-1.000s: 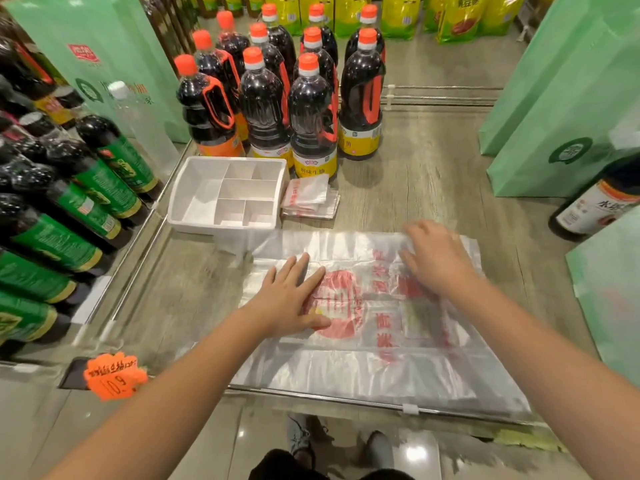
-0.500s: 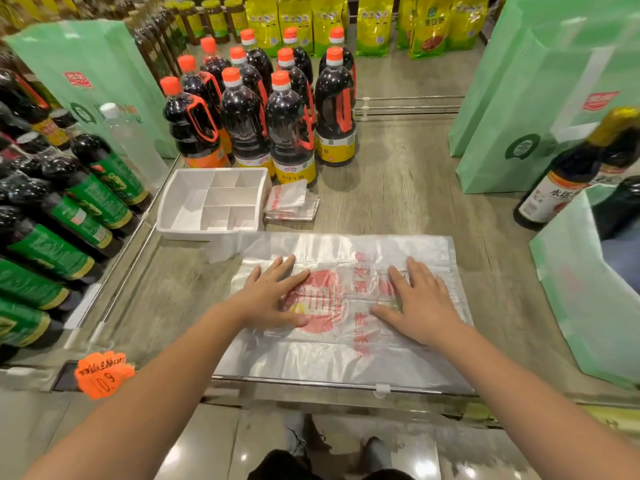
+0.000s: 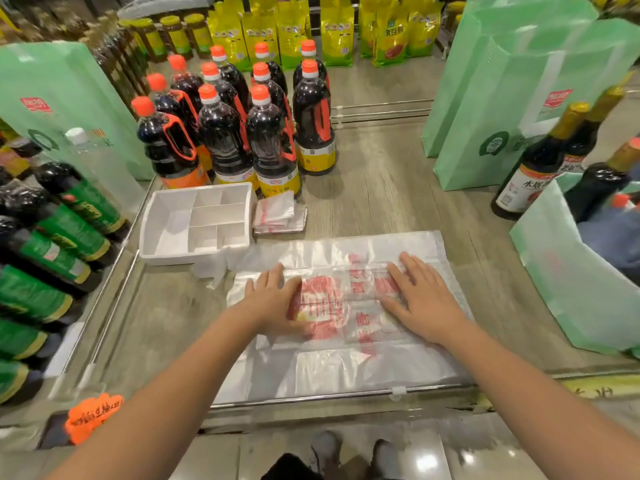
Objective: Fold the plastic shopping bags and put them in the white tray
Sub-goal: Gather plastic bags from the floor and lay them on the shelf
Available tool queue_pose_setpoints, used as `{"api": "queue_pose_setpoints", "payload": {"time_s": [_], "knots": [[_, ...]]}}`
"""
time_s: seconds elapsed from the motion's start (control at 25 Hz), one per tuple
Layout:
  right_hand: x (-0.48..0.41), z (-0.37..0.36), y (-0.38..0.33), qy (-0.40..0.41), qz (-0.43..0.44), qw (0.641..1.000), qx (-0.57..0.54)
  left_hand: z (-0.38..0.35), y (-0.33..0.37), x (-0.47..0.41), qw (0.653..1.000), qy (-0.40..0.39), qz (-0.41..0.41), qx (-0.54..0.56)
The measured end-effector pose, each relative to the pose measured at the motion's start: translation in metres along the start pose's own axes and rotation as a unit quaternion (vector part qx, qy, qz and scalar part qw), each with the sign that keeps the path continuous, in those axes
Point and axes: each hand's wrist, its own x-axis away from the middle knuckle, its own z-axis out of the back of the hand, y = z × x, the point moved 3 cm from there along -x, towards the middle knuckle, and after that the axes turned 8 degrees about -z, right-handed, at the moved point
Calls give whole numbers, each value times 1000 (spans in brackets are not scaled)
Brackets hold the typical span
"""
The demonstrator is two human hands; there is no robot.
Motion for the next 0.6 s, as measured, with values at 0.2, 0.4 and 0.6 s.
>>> {"api": "queue_pose_setpoints", "payload": {"time_s": [0.2,0.4,0.6], "knots": [[15,36,-5,27,-77,995,-57,45,49,-24,994,37,-90,-45],[93,94,36,106,-186,976,-39,85,167,-36,958,67,-238,-143],[239,141,110,204,-295,933,-3,102,329,10,882,141,-415,-175]]}}
